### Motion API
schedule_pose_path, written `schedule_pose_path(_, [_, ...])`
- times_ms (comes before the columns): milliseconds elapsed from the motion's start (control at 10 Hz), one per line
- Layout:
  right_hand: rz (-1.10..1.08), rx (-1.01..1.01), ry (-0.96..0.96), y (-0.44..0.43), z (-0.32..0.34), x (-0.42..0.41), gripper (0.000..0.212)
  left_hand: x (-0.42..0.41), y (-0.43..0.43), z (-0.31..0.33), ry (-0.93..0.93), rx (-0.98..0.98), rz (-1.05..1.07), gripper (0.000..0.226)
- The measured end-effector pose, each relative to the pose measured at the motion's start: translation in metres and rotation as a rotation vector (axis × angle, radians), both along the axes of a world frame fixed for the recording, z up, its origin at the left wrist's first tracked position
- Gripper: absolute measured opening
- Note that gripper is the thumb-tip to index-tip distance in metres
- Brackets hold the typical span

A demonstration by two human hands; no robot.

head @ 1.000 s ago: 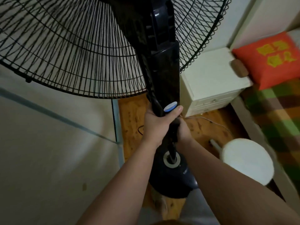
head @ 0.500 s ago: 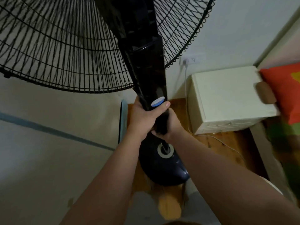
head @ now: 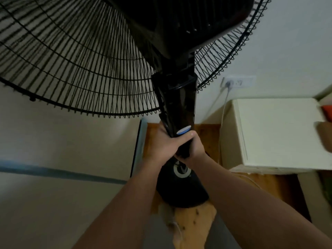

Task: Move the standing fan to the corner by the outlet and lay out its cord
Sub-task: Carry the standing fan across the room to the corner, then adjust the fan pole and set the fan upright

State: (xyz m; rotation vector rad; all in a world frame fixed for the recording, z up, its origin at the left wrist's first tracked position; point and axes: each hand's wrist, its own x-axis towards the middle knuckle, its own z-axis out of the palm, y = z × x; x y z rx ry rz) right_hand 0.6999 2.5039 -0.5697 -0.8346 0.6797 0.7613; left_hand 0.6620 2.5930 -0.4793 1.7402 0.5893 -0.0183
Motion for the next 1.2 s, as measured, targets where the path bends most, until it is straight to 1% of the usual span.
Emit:
schedule_pose_path(100, [0.028, -0.008, 0.000, 0.001, -0.020, 0.022, 0.052, 0.018, -0.002, -0.013, -0.006, 0.009, 0.045, 0.066])
schedule_pose_path(200, [0.060, -0.021, 0.008, 0.004, -0.033, 0.041, 0.056, 0.036, -0.002, -0.027, -0.017, -0.002, 0.067, 0.073])
schedule_pose_path(300, [0.072, -0.044, 0.005, 0.004, -0.051, 0.057, 0.061, 0.049, -0.002, -0.044, -0.021, 0.022, 0.065, 0.066])
schedule_pose_path(400, [0.091, -0.047, 0.004, 0.004, -0.067, 0.066, 0.059, 0.057, -0.003, -0.058, -0.019, 0.046, 0.060, 0.062])
schedule_pose_path(600, [0.099, -0.081, 0.075, 0.003, -0.100, 0.081, 0.050, 0.062, -0.006, -0.087, 0.021, 0.018, 0.065, 0.067])
schedule_pose_path(700, [0.106, -0.119, 0.082, 0.005, -0.114, 0.085, 0.050, 0.065, -0.004, -0.103, 0.037, -0.004, 0.073, 0.069])
schedule_pose_path(800, [0.142, -0.103, 0.077, 0.008, -0.112, 0.091, 0.048, 0.072, 0.001, -0.108, 0.030, -0.008, 0.088, 0.066])
schedule_pose_path(900, [0.264, -0.172, 0.061, 0.002, -0.101, 0.094, 0.046, 0.073, 0.004, -0.103, 0.036, -0.017, 0.059, 0.072])
schedule_pose_path(1000, [0.463, -0.418, -0.096, -0.014, -0.077, 0.097, 0.038, 0.068, -0.004, -0.091, 0.109, -0.056, 0.096, 0.059])
schedule_pose_path(1100, [0.533, -0.528, -0.326, -0.025, -0.052, 0.096, 0.036, 0.067, -0.015, -0.073, 0.181, -0.020, 0.142, 0.054])
schedule_pose_path(1200, [0.661, -0.634, -0.448, -0.028, -0.020, 0.098, 0.031, 0.068, -0.024, -0.051, 0.240, 0.060, 0.199, 0.074])
